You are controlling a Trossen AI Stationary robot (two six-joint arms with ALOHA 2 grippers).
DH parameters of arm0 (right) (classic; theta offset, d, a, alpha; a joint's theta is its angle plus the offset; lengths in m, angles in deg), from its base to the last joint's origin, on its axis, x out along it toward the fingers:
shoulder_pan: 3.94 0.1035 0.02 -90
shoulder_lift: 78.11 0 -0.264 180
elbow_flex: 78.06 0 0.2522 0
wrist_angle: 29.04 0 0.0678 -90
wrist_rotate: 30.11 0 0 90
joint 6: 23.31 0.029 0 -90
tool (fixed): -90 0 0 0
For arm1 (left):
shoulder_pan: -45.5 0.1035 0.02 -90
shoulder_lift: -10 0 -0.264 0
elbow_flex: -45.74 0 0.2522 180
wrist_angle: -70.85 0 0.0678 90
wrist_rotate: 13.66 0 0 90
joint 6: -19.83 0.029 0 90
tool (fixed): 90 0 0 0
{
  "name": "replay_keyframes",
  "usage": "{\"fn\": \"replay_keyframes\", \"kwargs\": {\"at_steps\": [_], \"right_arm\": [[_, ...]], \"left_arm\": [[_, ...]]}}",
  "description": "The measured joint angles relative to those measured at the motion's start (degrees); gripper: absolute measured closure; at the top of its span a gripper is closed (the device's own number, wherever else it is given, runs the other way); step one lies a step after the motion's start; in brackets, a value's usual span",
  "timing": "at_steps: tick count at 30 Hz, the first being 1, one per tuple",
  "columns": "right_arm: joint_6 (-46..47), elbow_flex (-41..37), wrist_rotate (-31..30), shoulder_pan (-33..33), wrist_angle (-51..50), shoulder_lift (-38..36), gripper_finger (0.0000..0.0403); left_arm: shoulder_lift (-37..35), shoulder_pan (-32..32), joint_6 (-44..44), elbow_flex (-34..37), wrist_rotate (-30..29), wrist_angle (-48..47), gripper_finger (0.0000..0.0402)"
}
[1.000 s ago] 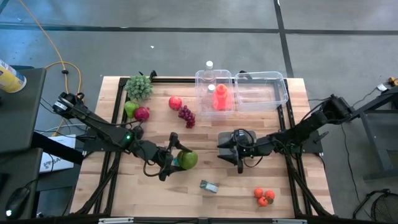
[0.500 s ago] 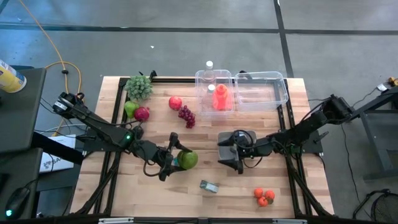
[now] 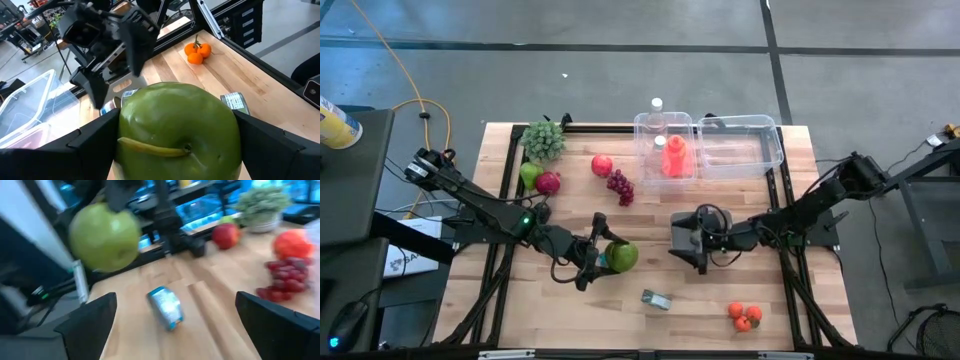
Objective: Pick & Place Food Item
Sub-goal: Put the green apple into the right transparent bin
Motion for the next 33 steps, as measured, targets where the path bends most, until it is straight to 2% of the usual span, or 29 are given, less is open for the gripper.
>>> {"fn": "replay_keyframes", "kwargs": {"at_steps": [6,11,14,17,23,27,30,33], "right_arm": [[-0.6,0.0,-0.5,0.0,-0.2,0.0,0.0007],[-10.3,0.0,-0.5,0.2,-0.2,0.0,0.0006],[-7.4,0.0,0.3,0.7,0.0,0.0,0.0009],[-5.1,0.0,3.6,0.1,1.2,0.0,0.0009],[-0.4,0.0,10.6,-1.0,12.5,1.8,0.0011],[2.9,0.3,10.1,-1.5,19.4,4.1,0.0011],[5.8,1.0,10.9,-2.1,20.5,6.1,0.0011],[7.5,3.5,14.5,-3.1,23.0,8.3,0.0011]], "left_arm": [[0.0,0.0,-0.2,0.0,0.0,0.0,0.0067],[0.0,0.0,-0.2,0.0,0.0,0.0,0.0067],[0.0,0.0,-0.1,0.0,0.0,0.0,0.0067],[0.0,0.0,0.0,0.0,0.0,0.2,0.0067],[0.0,0.1,2.0,0.0,0.0,2.3,0.0067],[0.0,0.5,4.8,0.0,-0.1,7.5,0.0067],[0.0,1.0,7.1,0.0,-0.1,12.2,0.0067],[0.5,2.3,7.6,0.0,0.0,16.6,0.0067]]}}
